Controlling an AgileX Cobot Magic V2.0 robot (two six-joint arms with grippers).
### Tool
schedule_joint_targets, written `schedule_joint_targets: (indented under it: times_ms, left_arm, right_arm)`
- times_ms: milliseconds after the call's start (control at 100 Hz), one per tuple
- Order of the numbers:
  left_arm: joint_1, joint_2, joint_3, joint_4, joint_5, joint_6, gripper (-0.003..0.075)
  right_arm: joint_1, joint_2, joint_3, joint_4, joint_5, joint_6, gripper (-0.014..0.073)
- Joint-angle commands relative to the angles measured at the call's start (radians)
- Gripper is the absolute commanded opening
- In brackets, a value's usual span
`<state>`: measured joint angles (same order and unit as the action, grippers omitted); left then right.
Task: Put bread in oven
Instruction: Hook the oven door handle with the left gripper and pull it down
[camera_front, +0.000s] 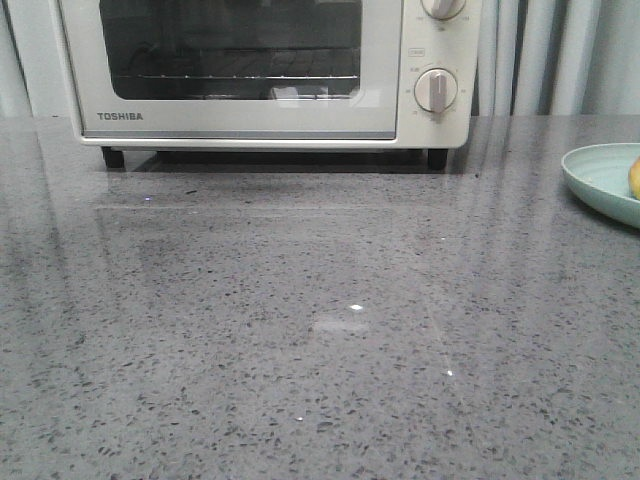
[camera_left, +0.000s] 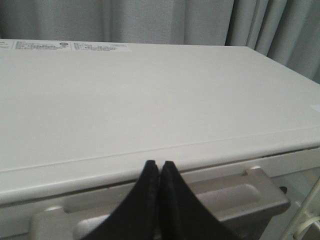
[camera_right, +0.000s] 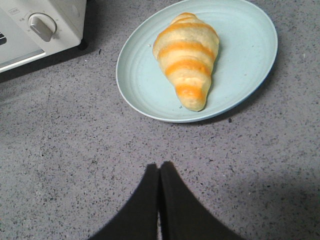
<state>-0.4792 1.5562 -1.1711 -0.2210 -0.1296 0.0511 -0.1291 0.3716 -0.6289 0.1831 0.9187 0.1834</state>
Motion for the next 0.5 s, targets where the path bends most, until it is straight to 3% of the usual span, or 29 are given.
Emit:
schedule_joint_targets:
  times_ms: [0, 270, 490]
  left_arm:
    - [-0.008, -0.017, -0.025, -0.007, 0.019, -0.008, -0.0021]
    - [-0.008, -0.022, -0.009, -0.036, 0.235, -0.008, -0.0021]
    - [-0.029, -0.117, 0.164, -0.066, 0.189, -0.008, -0.0021]
  right_arm:
    - [-0.004, 0.018, -0.039, 0.006, -0.066, -0.015, -0.0067]
    - [-0.004, 0.018, -0.05, 0.006, -0.065, -0.015, -0.0067]
    - [-0.004, 0.018, -0.05, 0.006, -0.065, -0.015, -0.0067]
